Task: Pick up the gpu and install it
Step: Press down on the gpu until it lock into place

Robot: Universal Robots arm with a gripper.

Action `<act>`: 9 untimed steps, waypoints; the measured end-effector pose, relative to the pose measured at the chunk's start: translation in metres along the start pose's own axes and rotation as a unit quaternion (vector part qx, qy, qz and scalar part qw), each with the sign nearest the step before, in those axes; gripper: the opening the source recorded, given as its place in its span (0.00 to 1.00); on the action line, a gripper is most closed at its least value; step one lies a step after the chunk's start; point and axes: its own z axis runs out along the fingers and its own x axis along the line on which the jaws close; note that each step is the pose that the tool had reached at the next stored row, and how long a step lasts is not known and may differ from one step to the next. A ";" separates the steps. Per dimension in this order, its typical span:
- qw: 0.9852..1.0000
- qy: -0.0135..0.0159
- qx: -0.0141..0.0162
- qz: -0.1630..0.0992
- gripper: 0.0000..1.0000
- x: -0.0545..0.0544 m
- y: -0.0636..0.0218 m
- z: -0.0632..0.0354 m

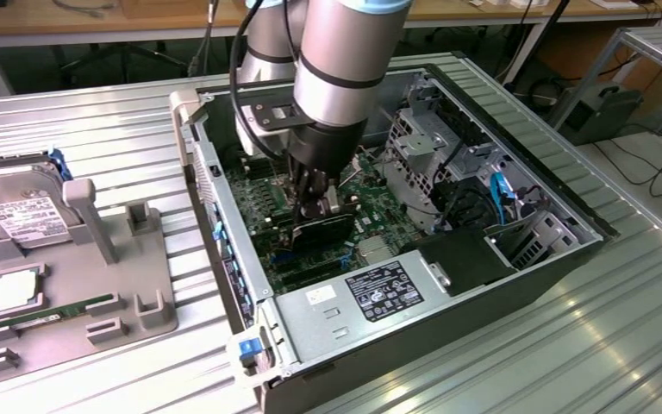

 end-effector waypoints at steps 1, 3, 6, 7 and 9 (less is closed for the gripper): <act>1.000 0.000 0.000 0.000 0.11 0.000 0.0001 -0.0020; 1.000 0.000 0.000 0.000 0.11 -0.002 0.0016 -0.0014; 1.000 0.000 0.003 0.000 0.11 -0.004 0.0082 0.0039; 1.000 0.000 0.005 0.000 0.11 -0.004 0.0122 0.0061; 1.000 0.000 0.005 -0.001 0.11 -0.004 0.0161 0.0082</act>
